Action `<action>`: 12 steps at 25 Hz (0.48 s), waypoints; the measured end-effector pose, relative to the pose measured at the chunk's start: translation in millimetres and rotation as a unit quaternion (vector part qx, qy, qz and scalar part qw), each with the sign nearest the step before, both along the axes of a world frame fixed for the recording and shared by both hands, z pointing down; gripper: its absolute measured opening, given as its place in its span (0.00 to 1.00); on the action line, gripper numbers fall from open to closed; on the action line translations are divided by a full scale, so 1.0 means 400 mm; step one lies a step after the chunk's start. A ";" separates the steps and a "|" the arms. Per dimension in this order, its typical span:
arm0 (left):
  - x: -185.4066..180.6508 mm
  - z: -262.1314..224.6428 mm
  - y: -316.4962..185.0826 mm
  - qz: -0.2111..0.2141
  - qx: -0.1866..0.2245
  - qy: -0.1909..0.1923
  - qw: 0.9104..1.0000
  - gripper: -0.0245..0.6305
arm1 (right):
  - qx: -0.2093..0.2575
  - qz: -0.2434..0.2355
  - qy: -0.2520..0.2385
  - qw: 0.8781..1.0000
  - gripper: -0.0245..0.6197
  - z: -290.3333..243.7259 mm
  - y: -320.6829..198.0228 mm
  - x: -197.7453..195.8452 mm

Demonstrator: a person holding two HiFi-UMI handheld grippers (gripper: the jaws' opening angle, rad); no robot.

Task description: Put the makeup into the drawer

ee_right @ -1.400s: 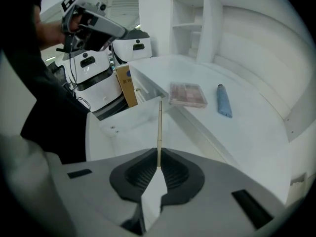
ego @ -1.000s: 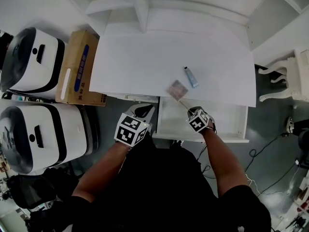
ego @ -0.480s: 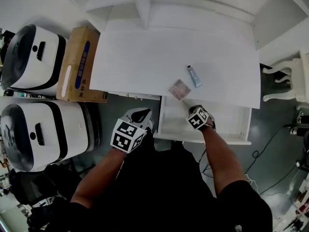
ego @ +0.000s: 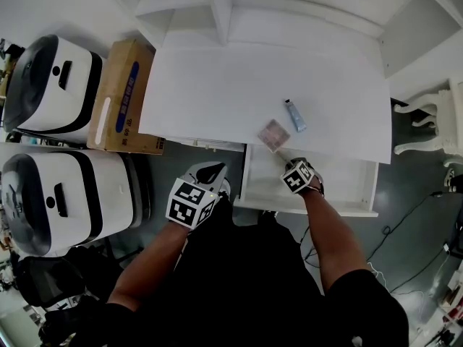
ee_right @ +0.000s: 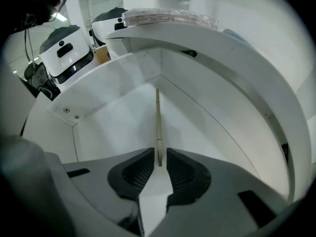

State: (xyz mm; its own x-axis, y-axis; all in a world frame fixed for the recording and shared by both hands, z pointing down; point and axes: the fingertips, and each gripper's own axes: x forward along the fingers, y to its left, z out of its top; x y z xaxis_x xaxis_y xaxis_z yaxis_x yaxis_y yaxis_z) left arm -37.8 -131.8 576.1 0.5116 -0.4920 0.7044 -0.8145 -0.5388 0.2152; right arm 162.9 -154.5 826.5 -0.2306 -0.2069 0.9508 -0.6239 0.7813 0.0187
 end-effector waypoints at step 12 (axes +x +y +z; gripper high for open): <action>0.033 -0.026 -0.019 0.031 0.025 0.034 0.999 0.05 | 0.036 0.064 -0.029 0.997 0.16 -0.144 0.003 0.011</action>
State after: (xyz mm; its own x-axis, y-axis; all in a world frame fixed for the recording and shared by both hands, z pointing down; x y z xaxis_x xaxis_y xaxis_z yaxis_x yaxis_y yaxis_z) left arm -24.6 -139.3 565.6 0.5878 -0.4920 0.6422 -0.7637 -0.5995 0.2396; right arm 167.1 -153.1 768.9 -0.2522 -0.3059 0.9181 -0.7204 0.6927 0.0329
